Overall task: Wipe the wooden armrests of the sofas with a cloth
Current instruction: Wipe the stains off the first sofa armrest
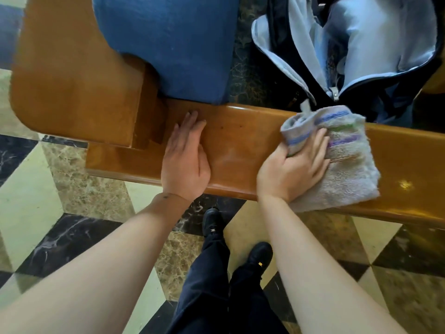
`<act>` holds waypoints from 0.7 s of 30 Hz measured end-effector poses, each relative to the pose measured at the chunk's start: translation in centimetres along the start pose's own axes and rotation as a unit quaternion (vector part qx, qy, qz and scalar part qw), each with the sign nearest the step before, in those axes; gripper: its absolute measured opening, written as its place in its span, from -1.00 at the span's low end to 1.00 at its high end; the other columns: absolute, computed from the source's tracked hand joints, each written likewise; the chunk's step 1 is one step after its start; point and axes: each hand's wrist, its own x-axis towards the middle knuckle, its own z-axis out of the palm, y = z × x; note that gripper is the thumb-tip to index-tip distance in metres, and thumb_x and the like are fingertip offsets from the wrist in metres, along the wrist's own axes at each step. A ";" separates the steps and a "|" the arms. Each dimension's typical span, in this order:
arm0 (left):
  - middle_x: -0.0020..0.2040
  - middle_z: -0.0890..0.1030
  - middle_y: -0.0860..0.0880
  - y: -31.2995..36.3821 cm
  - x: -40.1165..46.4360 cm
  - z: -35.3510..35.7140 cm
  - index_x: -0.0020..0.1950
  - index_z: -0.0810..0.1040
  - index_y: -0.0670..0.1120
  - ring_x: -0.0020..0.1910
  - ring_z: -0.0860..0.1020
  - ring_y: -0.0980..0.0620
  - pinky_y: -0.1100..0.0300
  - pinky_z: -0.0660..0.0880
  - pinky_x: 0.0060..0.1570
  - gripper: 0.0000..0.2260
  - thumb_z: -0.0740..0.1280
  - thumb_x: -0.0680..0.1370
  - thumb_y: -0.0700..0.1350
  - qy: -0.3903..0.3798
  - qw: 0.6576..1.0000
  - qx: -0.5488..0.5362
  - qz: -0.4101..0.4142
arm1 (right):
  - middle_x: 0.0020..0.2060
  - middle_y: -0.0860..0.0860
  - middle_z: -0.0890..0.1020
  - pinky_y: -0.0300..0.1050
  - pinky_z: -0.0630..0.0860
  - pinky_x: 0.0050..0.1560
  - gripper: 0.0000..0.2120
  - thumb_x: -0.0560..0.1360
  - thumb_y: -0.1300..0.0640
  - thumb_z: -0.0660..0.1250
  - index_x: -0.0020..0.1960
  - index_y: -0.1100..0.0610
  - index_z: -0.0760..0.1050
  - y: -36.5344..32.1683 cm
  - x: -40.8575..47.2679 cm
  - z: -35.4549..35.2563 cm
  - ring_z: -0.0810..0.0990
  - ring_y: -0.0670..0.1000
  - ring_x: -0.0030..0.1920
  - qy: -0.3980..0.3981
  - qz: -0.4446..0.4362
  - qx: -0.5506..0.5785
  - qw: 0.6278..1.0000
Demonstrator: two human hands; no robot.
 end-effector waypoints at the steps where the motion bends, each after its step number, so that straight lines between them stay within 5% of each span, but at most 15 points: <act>1: 0.58 0.35 -0.07 -0.2 0.1 -0.6 0.53 0.34 -0.08 0.52 0.28 0.10 0.43 0.09 0.49 -0.57 0.09 0.64 -0.17 0.019 0.997 -0.051 -0.051 | 0.61 0.01 0.29 0.08 -0.05 0.63 -0.35 0.56 -0.04 0.17 0.61 0.13 0.24 -0.5 -1.3 0.5 0.16 -0.01 0.63 -0.022 -0.023 -0.016 0.999; 5: 0.42 0.49 -0.04 -1.5 -2.2 -3.5 0.52 0.39 -0.13 0.37 0.44 0.17 0.40 0.28 0.38 -0.61 0.08 0.69 -0.18 0.042 0.983 -0.141 -0.106 | 0.65 0.03 0.18 0.10 -0.08 0.63 -0.26 0.50 -0.07 0.02 0.65 0.14 0.13 -2.6 -7.6 2.1 0.08 0.01 0.65 -0.098 -0.114 -0.076 0.986; 9: 0.26 0.54 0.03 -3.2 -6.2 -5.5 0.40 0.48 -0.17 0.19 0.48 0.34 0.38 0.40 0.21 -0.66 0.08 0.68 -0.19 0.063 0.977 -0.142 -0.149 | 0.63 0.05 0.23 0.09 -0.07 0.64 -0.29 0.52 -0.05 0.14 0.63 0.15 0.18 -2.6 -12.0 2.7 0.11 0.03 0.64 -0.221 -0.290 -0.053 0.930; 14: 0.27 0.54 -0.03 -3.2 -7.3 -6.6 0.39 0.48 -0.15 0.18 0.49 0.13 0.48 0.34 0.14 -0.66 0.13 0.64 -0.15 0.061 0.973 -0.115 -0.189 | 0.53 0.04 0.43 0.14 0.21 0.57 -0.41 0.54 -0.03 0.31 0.52 0.16 0.41 1.6 -7.1 0.8 0.31 0.02 0.57 -0.330 -0.546 -0.012 0.770; 18: 0.24 0.54 -0.14 -1.4 -7.1 -5.7 0.33 0.50 -0.15 0.25 0.43 -0.17 0.01 0.38 0.18 -0.64 0.19 0.55 -0.14 0.015 0.988 -0.001 -0.154 | 0.54 0.02 0.42 0.05 0.11 0.62 -0.41 0.58 -0.07 0.32 0.54 0.13 0.39 5.0 0.6 -1.7 0.30 0.01 0.58 -0.405 -0.680 -0.040 0.609; 21: 0.24 0.52 -0.19 1.8 -6.4 -3.7 0.31 0.50 -0.14 0.19 0.38 -0.24 -0.19 0.36 0.18 -0.62 0.22 0.50 -0.12 -0.046 0.991 0.076 -0.101 | 0.58 -0.01 0.33 0.07 0.12 0.62 -0.37 0.60 -0.10 0.35 0.59 0.09 0.31 7.5 5.2 -4.2 0.23 0.01 0.61 -0.411 -0.681 -0.098 0.598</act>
